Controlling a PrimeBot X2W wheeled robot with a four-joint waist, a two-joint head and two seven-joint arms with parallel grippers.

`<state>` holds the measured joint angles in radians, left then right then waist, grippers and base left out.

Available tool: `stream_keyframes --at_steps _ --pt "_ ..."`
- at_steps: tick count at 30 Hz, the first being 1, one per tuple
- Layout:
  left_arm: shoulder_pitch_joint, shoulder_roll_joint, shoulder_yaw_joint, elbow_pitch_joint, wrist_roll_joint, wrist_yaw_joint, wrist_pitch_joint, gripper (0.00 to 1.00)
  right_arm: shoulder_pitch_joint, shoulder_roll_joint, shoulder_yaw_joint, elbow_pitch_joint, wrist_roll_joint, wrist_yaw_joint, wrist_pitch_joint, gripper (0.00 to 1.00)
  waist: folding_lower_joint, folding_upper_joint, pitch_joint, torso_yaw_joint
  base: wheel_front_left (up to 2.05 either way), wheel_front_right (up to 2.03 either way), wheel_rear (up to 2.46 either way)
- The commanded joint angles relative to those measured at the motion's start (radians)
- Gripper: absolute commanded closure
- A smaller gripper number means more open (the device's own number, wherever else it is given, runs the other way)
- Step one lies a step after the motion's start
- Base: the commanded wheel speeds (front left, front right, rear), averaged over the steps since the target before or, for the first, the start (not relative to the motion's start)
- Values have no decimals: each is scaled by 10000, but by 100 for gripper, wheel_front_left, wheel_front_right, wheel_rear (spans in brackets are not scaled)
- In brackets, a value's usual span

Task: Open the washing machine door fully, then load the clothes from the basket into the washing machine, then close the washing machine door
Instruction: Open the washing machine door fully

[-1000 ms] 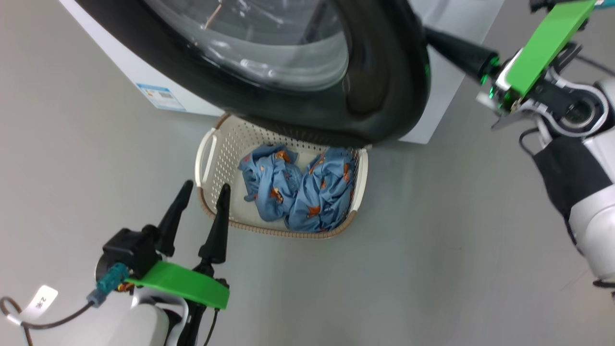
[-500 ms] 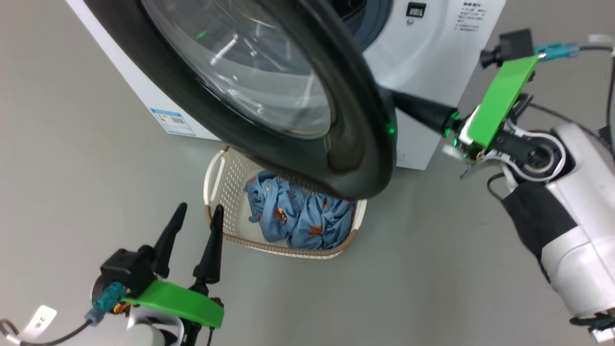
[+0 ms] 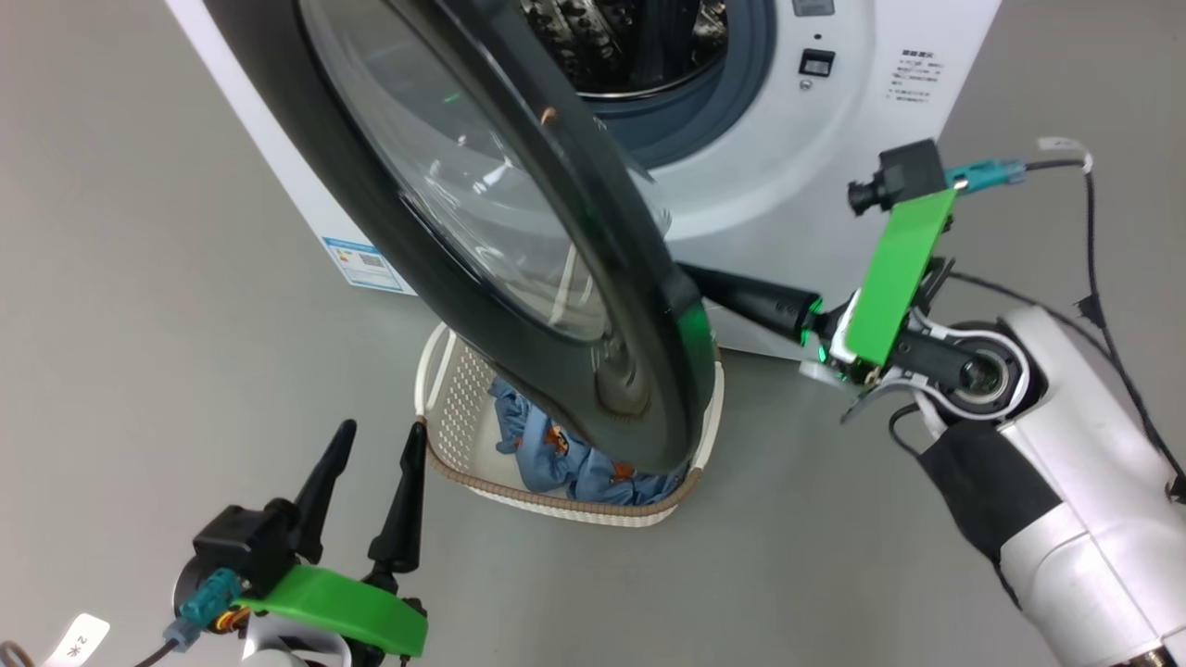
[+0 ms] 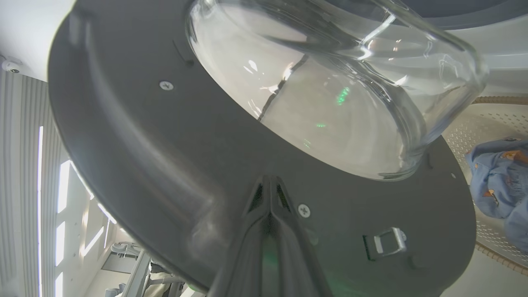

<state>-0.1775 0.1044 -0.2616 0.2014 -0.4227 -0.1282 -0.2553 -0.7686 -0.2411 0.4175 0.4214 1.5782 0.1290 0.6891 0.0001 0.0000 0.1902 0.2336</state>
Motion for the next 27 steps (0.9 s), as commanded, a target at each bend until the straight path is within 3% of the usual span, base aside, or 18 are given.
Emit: stream_keyframes --at_steps 1,18,27 --pt "6 207 376 -182 148 -25 -65 0 248 294 212 -401 175 17 114 100 -1 0 -75 95 0 0 0" --pt "228 152 375 -176 195 -25 -65 0 963 1125 803 -754 76 17 520 100 -1 0 -406 694 0 0 0" --pt "270 203 371 -141 163 -25 -65 0 1181 1103 721 -733 -103 17 258 100 -1 0 -527 514 0 0 0"
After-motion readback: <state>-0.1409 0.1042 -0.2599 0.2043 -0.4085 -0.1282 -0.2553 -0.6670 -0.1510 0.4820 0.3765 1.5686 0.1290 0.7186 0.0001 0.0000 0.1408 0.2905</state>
